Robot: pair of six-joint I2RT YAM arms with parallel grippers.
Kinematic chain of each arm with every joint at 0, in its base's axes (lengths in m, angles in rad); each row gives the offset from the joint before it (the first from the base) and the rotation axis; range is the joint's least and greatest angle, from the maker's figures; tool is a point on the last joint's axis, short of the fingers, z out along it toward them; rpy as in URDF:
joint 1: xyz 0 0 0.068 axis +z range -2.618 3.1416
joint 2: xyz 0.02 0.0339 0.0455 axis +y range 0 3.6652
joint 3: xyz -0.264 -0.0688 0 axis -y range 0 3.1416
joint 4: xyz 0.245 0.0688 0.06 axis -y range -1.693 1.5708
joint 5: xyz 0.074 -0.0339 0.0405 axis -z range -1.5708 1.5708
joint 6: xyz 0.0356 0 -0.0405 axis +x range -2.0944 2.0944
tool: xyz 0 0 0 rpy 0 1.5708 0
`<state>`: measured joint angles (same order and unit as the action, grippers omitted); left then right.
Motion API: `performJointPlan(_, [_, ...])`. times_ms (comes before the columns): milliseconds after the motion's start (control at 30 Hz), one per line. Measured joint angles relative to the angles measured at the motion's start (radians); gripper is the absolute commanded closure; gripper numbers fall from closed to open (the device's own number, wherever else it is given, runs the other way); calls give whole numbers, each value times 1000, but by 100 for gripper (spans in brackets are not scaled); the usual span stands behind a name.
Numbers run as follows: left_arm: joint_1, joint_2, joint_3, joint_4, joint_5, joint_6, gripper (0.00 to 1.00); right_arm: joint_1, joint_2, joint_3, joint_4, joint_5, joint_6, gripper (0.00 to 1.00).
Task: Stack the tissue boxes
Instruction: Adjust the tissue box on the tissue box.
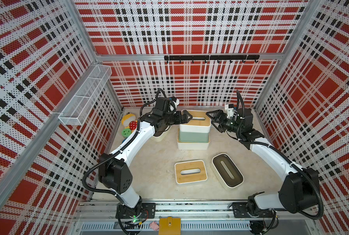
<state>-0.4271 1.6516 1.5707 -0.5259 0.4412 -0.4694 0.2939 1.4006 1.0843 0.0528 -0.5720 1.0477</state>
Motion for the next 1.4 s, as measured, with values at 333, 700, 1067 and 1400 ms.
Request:
performJointPlan(333, [0,-19,-10,1,1,0,1,2,3,0,0,0,-4,0])
performJointPlan(700, [-6,-40,-57,2,3,0,1,3,21,0,-3,2,-5,0])
performJointPlan(1067, [-8,-62,-64,2,4,0,1,3,25,1,-4,3,-8,0])
performJointPlan(1400, [-14,-79,-80,2,4,0,1,3,30,11,-17,9,-17,0])
